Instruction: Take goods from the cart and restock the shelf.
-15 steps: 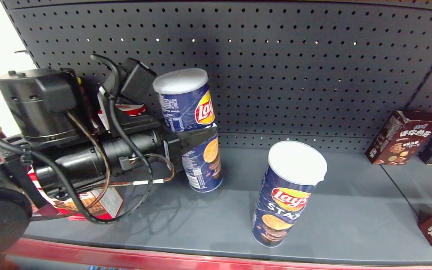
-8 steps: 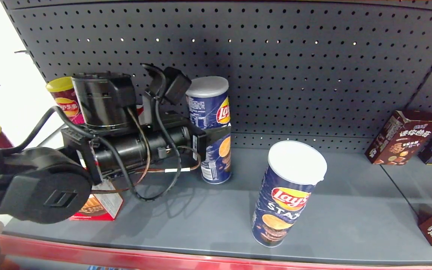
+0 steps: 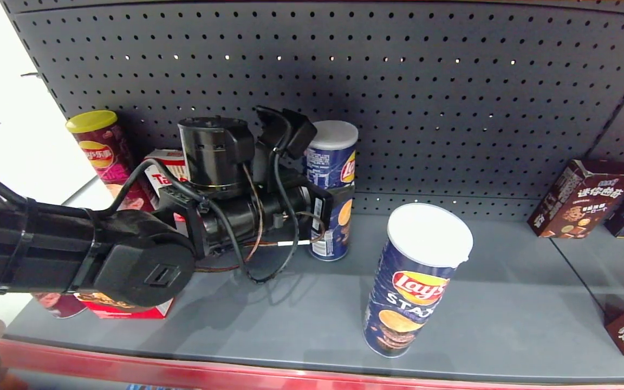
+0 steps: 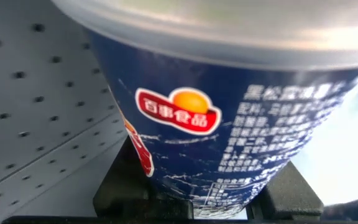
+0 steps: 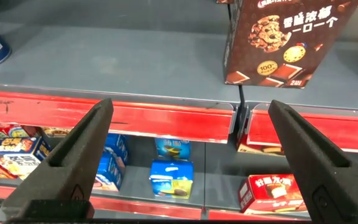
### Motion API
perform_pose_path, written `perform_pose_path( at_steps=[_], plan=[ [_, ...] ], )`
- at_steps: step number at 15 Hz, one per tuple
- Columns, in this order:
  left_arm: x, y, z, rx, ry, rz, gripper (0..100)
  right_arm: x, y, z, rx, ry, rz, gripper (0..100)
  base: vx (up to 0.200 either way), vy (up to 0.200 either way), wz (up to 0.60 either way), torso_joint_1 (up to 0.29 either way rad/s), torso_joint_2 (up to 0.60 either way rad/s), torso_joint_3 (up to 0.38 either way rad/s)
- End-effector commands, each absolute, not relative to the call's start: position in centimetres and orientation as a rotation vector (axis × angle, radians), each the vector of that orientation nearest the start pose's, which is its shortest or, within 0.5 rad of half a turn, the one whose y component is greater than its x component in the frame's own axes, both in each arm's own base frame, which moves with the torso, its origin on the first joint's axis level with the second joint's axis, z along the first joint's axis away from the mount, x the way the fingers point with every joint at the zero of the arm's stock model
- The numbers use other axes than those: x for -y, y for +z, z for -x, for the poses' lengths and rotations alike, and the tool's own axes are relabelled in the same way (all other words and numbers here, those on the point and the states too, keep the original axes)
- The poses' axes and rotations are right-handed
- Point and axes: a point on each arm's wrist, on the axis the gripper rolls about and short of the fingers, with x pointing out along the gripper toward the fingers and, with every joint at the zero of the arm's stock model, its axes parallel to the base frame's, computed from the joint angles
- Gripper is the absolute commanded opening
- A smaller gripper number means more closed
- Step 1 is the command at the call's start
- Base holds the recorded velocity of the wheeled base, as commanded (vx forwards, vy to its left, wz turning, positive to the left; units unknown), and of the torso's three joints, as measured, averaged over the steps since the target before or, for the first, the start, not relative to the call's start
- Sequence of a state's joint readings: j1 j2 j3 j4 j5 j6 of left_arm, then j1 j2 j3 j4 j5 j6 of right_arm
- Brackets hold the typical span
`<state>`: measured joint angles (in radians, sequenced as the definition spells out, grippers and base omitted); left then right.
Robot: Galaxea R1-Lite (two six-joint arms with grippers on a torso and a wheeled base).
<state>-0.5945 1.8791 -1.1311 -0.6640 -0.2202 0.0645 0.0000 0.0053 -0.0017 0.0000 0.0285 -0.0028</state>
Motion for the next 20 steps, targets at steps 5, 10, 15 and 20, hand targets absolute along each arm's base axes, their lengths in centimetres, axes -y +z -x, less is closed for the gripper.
perform_pose_path(
  at_steps=[5,10,15,20],
  plan=[
    [21.1,20.8,-31.7,-0.060,-0.939,-0.073,0,-0.1,7.6,2.2,-0.006,0.029,0.003,100,0.000,0.000,0.00,0.000,0.00,0.000],
    [22.0,21.5,-34.0,-0.006,-1.003,-0.064,0,-0.1,7.6,2.2,-0.006,0.029,0.003,100,0.000,0.000,0.00,0.000,0.00,0.000],
    [23.1,20.7,-35.1,-0.005,-1.015,-0.068,0,-0.1,7.6,2.2,-0.006,0.029,0.003,100,0.000,0.000,0.00,0.000,0.00,0.000],
    [23.8,20.1,-36.1,0.007,-1.030,-0.080,0,-0.1,7.6,2.2,-0.006,0.029,0.003,100,0.000,0.000,0.00,0.000,0.00,0.000]
  ],
)
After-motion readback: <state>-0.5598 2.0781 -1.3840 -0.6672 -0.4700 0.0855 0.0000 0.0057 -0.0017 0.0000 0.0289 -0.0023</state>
